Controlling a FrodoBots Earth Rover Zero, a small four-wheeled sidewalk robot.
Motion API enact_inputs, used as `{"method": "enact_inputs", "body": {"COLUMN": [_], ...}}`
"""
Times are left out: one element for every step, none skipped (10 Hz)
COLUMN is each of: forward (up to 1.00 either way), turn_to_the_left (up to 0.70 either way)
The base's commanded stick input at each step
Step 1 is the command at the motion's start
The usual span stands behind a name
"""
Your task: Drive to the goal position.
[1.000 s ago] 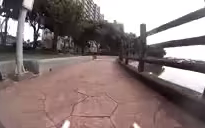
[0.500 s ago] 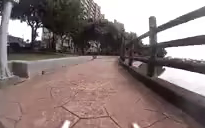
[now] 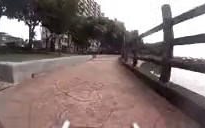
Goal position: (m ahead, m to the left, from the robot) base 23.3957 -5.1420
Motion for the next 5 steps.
{"method": "enact_inputs", "body": {"forward": [1.00,1.00,1.00,1.00,1.00], "turn_to_the_left": [0.00,0.00,0.00,0.00,0.00]}}
